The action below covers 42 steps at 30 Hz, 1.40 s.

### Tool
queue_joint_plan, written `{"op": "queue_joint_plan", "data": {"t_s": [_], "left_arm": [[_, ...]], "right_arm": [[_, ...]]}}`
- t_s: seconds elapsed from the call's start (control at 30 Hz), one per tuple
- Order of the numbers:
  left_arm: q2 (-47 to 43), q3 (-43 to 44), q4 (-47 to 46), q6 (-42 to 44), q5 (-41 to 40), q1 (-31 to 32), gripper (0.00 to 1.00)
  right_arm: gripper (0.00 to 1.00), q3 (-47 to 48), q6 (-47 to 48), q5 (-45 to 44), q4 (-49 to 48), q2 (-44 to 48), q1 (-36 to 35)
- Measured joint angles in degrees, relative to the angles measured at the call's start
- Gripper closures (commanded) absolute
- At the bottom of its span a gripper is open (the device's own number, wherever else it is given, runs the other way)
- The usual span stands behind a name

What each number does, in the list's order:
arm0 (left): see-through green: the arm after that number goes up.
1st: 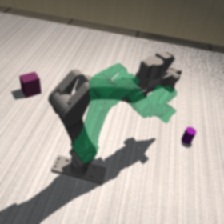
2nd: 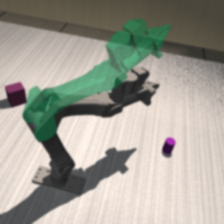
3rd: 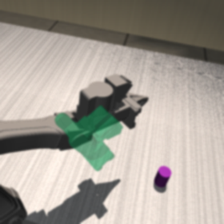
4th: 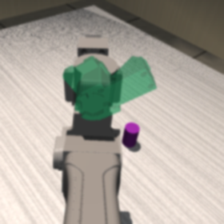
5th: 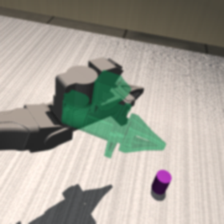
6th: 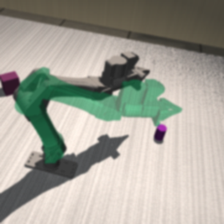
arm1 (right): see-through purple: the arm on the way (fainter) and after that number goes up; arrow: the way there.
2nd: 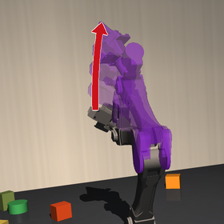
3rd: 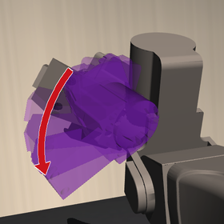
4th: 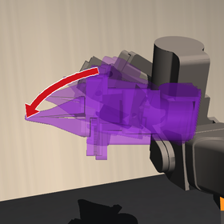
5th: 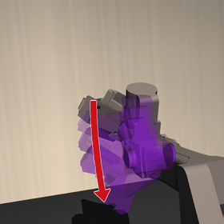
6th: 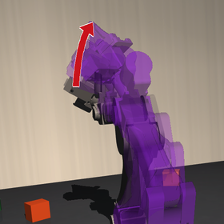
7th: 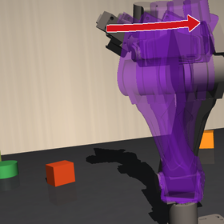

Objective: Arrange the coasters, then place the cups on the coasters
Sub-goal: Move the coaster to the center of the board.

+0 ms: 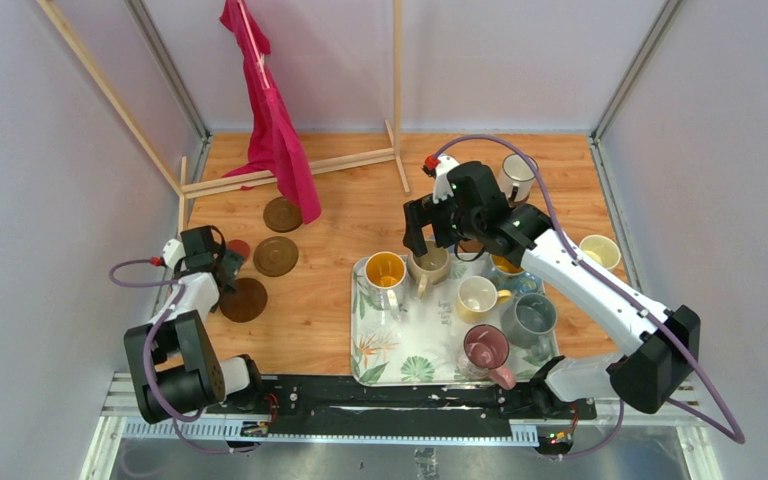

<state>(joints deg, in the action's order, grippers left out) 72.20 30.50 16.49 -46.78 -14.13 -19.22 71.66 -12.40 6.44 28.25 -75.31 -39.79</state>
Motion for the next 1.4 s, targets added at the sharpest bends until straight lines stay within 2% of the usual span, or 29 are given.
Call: {"op": "queue_joint_plan", "data": {"t_s": [0.13,0.23,0.43,0.57,0.77,1.17,1.27,1.4], "left_arm": [[-1.44,-3.15,-8.66,-0.68,2.23,3.06,0.0],[-4.37,-4.83,-9.66,-2.36,3.67,7.43,0.0],[-12.76,-7.13,-1.73,-6.25,7.06,14.19,0.0],[-13.66,-5.35,5.33,-6.6,6.58,17.35,0.0],[-13.6,-1.51,15.37,-4.57,1.95,17.88,0.0],[-14.21,-1.95,16.68,-1.16,4.59,21.7,0.0],[-12.41,-2.29,16.61,-0.9,4.92,21.73,0.0],[-10.45,-2.12,15.65,-0.17,6.1,21.84,0.0]], "right_arm": [[0.0,0.0,0.0,-0.02,0.0,-0.04,0.0],[0.0,0.0,0.0,-0.02,0.0,-0.28,0.0],[0.0,0.0,0.0,-0.07,-0.02,-1.38,0.0],[0.0,0.02,0.0,-0.07,0.0,-2.01,0.0],[0.0,1.07,-0.09,-0.09,0.02,-3.58,-0.7],[0.01,17.2,-0.85,0.72,0.26,-16.41,-11.5],[0.04,20.9,-1.36,1.95,0.2,-21.29,-13.25],[0.14,23.58,-2.05,4.52,0.09,-27.08,-15.32]]}}
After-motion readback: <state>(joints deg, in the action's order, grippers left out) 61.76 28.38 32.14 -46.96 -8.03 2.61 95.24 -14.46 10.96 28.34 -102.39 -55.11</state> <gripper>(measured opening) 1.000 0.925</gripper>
